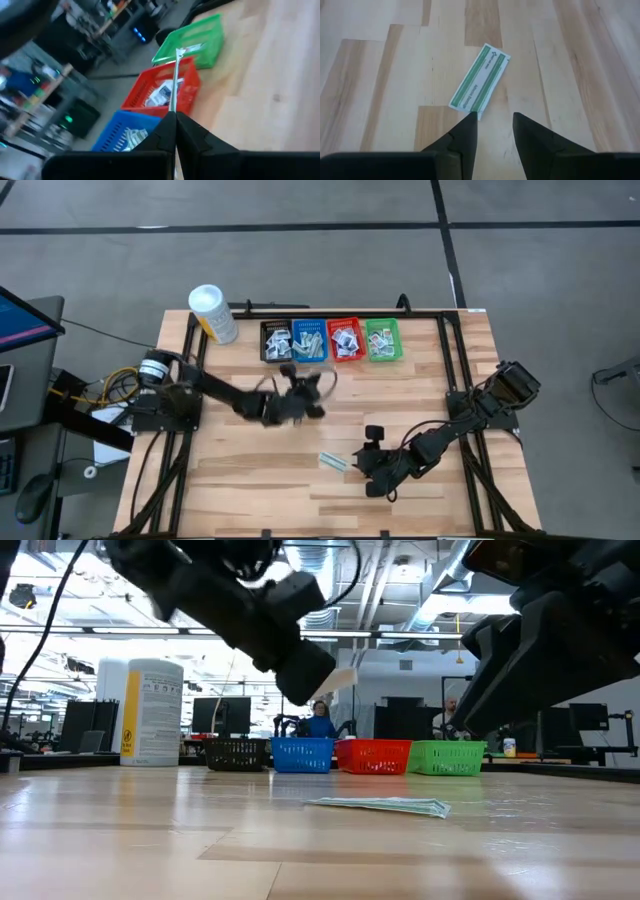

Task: Pick & Place First Aid Supplies
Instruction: Put the green pad into the blue bin

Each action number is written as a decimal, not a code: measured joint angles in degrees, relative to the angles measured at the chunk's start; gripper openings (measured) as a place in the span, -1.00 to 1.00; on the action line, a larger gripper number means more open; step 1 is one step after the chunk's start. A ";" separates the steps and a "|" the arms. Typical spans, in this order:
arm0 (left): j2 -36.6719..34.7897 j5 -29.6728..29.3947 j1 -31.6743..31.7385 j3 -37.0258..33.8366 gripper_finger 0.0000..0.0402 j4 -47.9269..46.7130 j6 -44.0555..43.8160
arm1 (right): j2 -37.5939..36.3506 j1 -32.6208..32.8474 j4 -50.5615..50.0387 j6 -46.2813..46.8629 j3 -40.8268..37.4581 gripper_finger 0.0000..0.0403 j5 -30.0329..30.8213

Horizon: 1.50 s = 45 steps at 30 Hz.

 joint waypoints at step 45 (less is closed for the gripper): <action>-4.90 37.90 26.77 -9.16 -0.43 1.83 -24.95 | 0.50 0.11 5.77 -0.57 -0.09 -0.41 -1.31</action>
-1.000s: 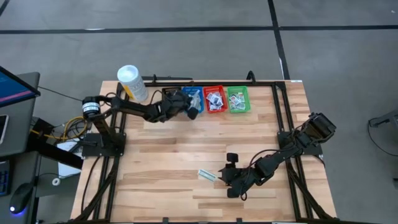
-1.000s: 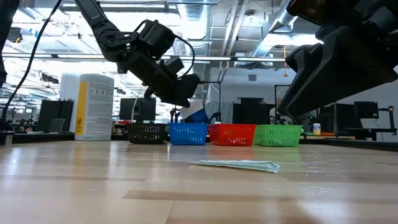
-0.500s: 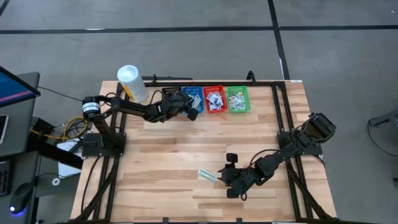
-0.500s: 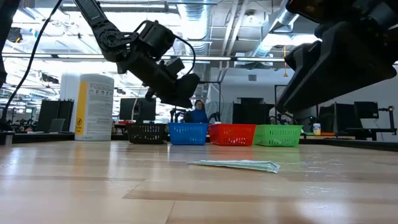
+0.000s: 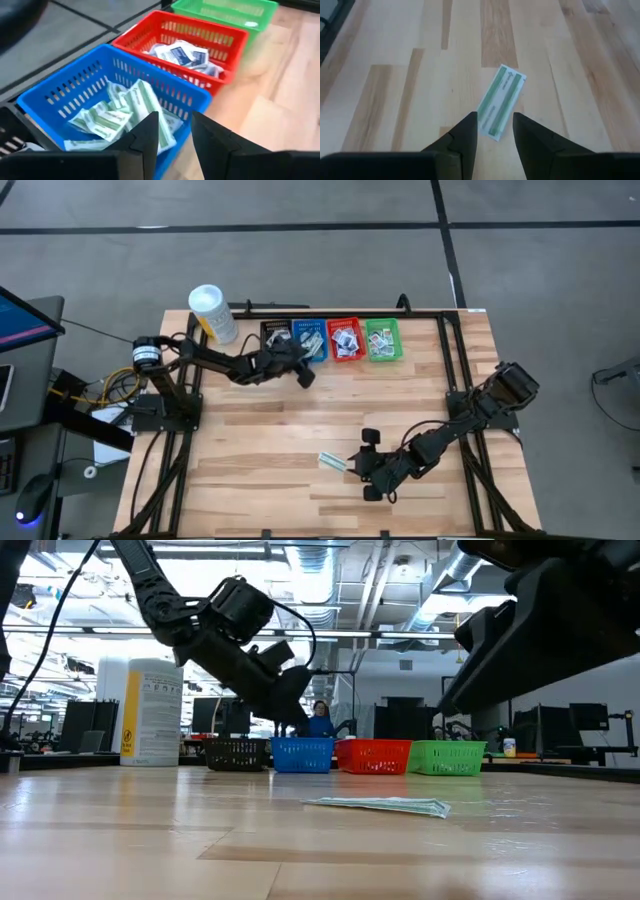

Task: Pick & Place First Aid Supplies
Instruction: Put the green pad into the blue bin

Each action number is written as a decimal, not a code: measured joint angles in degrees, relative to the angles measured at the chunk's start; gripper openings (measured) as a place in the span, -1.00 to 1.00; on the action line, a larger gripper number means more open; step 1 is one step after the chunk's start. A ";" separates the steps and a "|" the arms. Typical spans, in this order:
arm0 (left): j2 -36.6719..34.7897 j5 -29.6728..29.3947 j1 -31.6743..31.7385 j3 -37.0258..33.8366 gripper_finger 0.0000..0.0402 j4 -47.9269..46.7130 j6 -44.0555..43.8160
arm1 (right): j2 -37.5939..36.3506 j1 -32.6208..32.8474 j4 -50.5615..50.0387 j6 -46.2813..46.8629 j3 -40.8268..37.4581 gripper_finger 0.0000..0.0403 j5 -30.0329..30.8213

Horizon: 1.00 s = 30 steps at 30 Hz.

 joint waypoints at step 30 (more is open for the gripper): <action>0.00 -0.27 -11.88 -3.04 -0.44 11.20 8.22 | 14.44 -5.49 6.74 -1.45 0.58 -0.56 -4.06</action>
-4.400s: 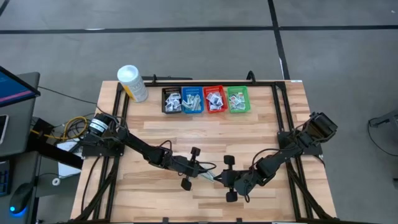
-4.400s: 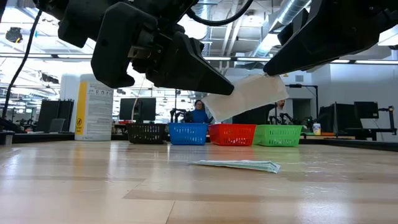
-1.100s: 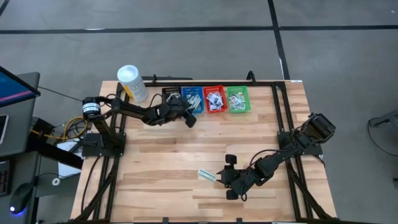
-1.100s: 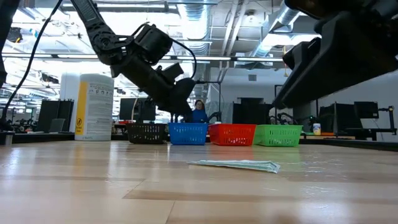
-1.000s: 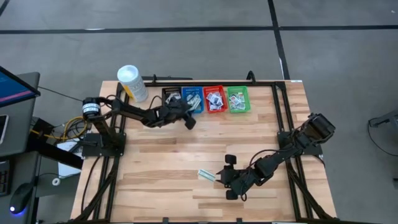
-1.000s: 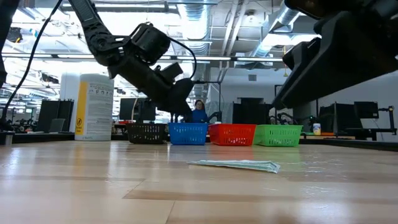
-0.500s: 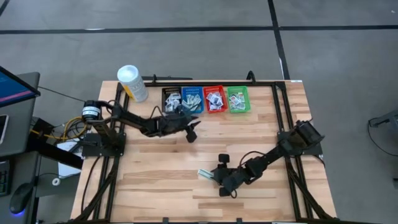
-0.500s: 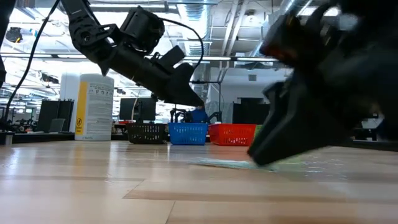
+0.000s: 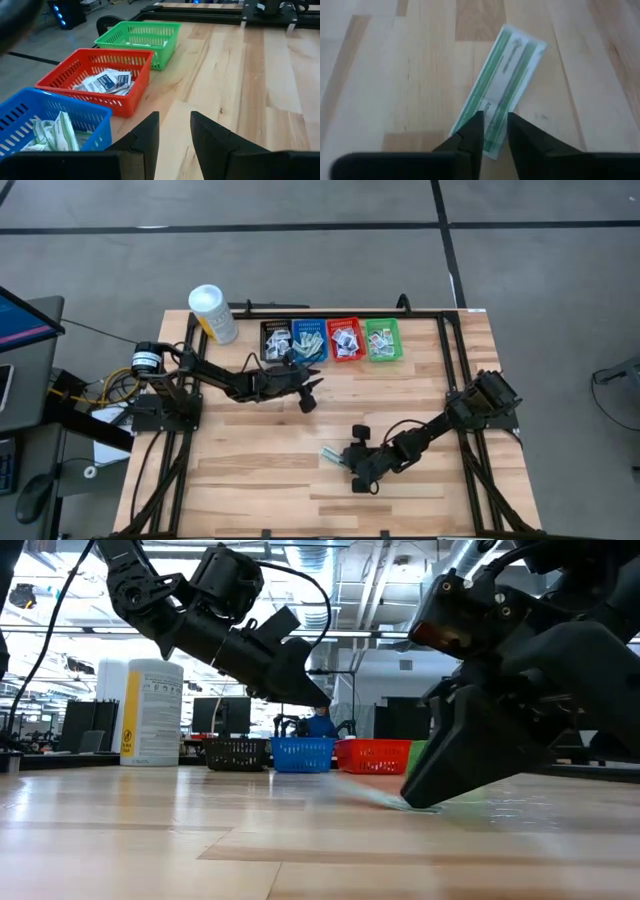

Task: Pick & Place First Aid Supplies
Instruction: Put the green pad into the blue bin

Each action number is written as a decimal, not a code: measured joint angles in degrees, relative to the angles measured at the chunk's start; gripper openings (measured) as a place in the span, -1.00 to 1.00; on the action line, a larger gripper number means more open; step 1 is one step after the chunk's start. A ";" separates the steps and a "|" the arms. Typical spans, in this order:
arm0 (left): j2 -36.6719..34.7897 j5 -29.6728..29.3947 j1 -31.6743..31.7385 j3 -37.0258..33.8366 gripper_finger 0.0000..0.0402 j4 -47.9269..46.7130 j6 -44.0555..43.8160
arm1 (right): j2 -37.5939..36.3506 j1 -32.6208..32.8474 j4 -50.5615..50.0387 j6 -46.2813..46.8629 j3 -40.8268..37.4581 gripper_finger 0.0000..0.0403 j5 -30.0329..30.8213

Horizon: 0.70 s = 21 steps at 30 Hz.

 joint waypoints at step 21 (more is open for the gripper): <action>0.00 3.52 0.01 0.04 -0.44 0.08 -1.25 | -7.61 2.47 -14.17 3.52 -0.85 -1.00 8.54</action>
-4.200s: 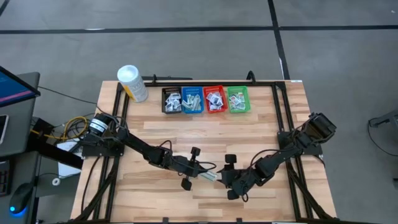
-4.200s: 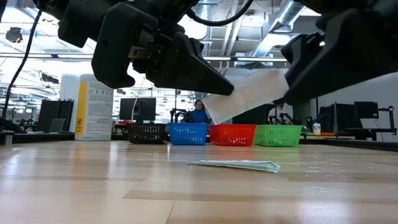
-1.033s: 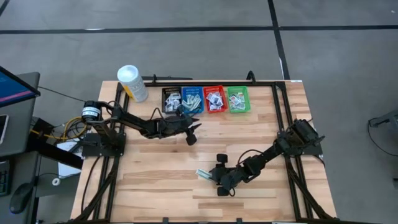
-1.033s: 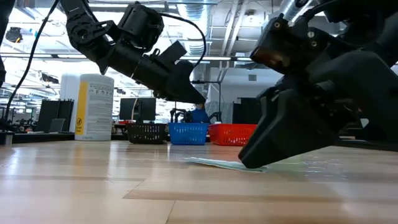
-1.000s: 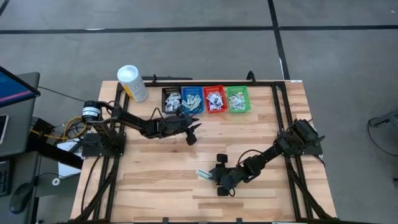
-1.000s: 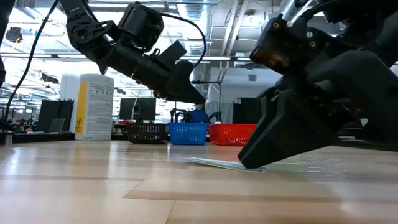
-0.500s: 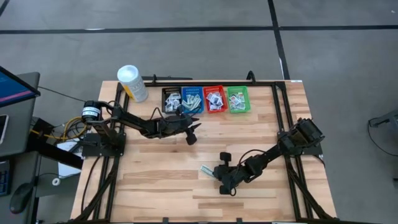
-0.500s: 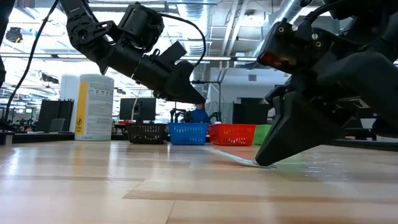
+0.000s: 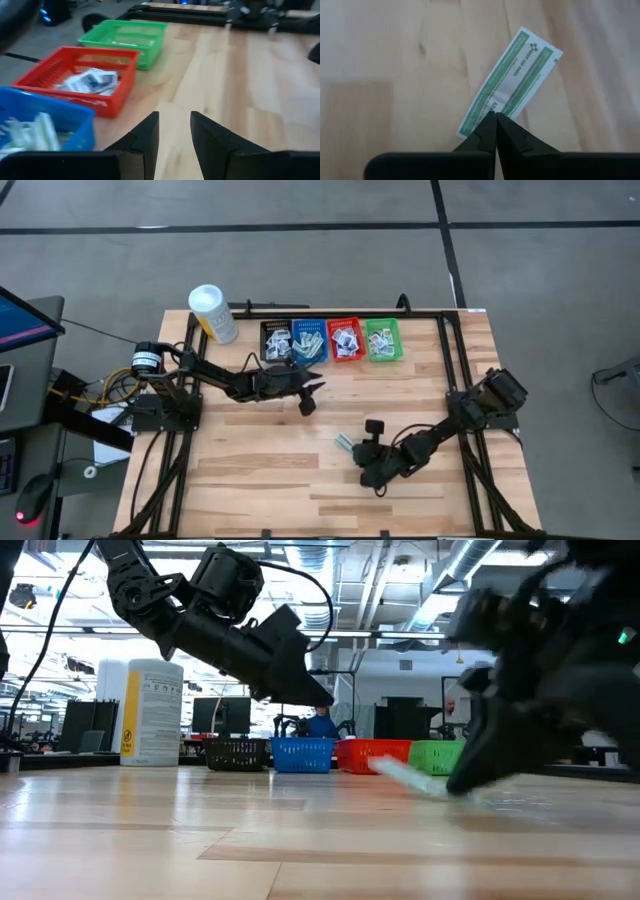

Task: Pick & Place First Aid Supplies
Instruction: Put the green pad into the blue bin

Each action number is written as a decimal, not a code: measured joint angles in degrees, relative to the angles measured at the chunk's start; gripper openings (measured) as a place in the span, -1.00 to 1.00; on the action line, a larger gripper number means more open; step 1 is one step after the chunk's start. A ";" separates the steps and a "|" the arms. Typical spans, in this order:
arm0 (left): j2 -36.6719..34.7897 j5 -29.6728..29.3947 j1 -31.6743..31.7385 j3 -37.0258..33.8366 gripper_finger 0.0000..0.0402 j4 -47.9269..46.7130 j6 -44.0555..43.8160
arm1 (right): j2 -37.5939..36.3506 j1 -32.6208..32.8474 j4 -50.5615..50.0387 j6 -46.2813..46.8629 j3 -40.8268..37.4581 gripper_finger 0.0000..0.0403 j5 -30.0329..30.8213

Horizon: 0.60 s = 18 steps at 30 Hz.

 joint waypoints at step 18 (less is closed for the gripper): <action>0.00 35.75 2.45 0.07 -0.44 0.93 -29.52 | -7.49 5.20 -3.93 3.03 0.37 -1.00 12.11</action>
